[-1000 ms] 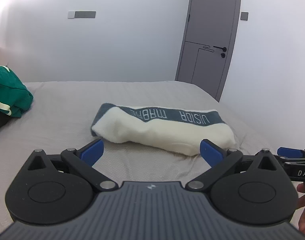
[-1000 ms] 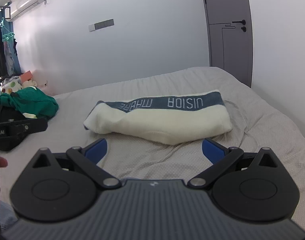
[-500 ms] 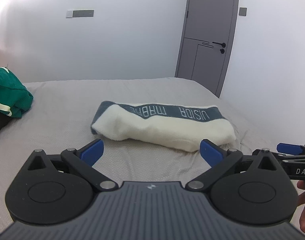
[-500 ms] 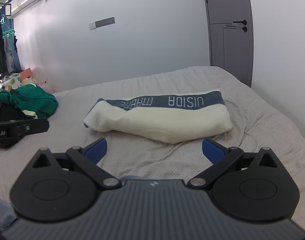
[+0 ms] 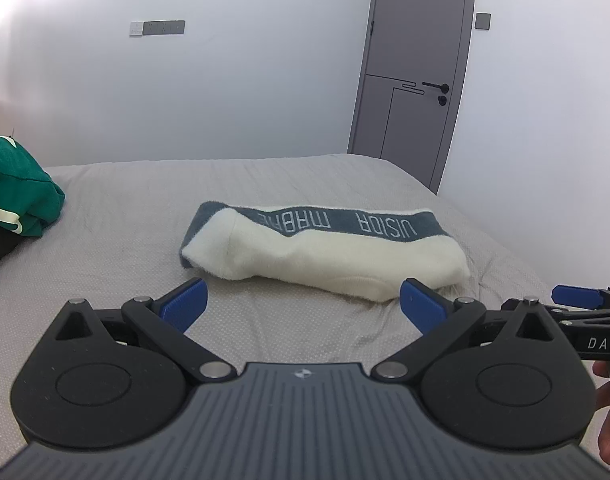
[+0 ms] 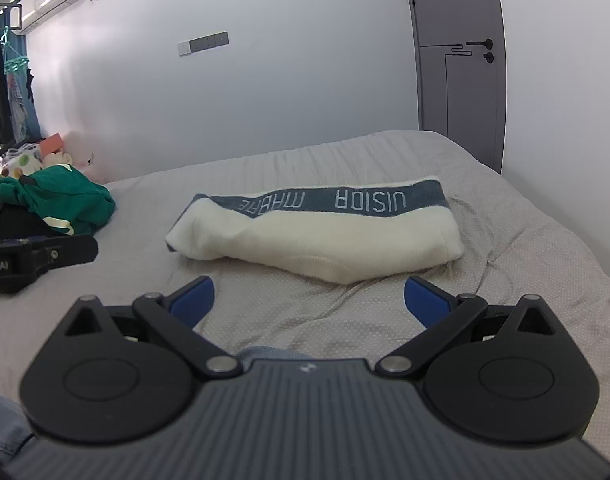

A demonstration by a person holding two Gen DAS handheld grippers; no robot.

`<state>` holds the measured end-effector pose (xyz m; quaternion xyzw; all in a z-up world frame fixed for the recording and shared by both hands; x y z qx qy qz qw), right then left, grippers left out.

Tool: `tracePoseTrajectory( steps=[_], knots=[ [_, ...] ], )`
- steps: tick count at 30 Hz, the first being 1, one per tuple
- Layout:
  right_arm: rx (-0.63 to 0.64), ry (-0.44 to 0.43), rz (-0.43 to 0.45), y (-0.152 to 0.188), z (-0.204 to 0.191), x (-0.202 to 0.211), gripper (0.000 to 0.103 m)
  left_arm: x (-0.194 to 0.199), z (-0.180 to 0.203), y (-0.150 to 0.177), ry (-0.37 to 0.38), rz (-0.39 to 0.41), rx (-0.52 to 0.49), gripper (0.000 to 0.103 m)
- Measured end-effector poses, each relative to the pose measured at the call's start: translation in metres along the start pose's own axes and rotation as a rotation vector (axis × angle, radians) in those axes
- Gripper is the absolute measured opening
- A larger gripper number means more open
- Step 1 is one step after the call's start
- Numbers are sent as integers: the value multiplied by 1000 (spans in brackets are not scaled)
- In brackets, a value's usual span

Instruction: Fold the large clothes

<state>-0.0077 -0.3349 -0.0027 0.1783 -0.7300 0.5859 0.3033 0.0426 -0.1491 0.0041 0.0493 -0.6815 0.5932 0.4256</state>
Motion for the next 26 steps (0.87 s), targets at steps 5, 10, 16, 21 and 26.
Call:
tracePoseTrajectory(
  steps=[5,10,16,21,26],
  knots=[
    [2,2,1,0,0,0,103,2,0,1,2,2,-6,103],
    [3,2,0,0,0,0,103,2,-1,2,-4,0,-12,103],
    [2,6,3,1,-1,1,103,4,-1,2,-3,-3,-14,103],
    [4,4,2,1,0,1,103,5,-5,1,-8,-2,-7,103],
    [6,7,4,0,1,2,103,5,-4,2,-8,-3,-8,103]
  ],
)
Point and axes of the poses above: each gripper's, at about its wrist camera, not at the fingertips, and x roughly against the way its jaws point, z to its right, y to its underside, the point moved 8 cm from there along -x, roughly the way its jaws point, and after that the axes turned 14 degrees about -z, right-handed, at the moved point
